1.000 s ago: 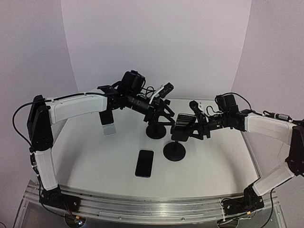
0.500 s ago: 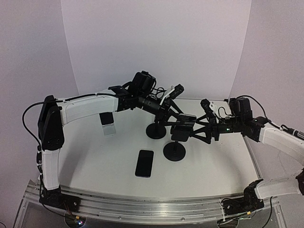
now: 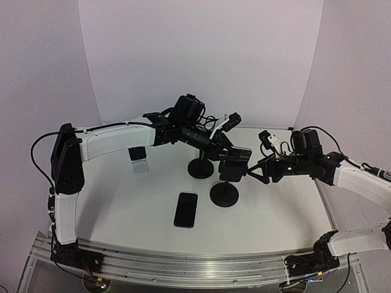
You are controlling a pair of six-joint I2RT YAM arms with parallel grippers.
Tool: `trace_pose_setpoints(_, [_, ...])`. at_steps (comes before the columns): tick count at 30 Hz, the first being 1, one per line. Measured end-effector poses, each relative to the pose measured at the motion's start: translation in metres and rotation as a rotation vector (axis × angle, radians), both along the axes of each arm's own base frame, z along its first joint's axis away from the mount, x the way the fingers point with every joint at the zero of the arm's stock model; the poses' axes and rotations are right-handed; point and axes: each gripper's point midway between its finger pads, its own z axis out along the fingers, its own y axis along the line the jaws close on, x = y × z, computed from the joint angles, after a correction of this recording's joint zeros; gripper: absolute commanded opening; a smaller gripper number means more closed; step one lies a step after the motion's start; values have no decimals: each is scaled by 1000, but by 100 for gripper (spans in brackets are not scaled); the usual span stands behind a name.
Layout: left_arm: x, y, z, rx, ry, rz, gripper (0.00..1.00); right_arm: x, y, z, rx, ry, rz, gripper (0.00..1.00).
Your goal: Remove the phone from the phone stand
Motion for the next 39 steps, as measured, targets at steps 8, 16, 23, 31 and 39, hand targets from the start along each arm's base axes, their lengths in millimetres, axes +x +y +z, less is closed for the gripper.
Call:
trace_pose_setpoints(8, [4,6,-3,-27,-35,31,0,-7,4,-10,-41,38,-46,58])
trace_pose_setpoints(16, [5,11,-2,-92,-49,72,0,-6,2,-16,-61,60,-141,53])
trace_pose_setpoints(23, [6,11,-3,-134,-130,79,0,-10,5,-20,-84,63,-165,51])
trace_pose_setpoints(31, [4,9,-4,-138,-191,72,0,-19,15,-20,-87,61,-126,49])
trace_pose_setpoints(39, [4,8,-4,-135,-201,79,0,-18,20,-17,-91,32,-121,37])
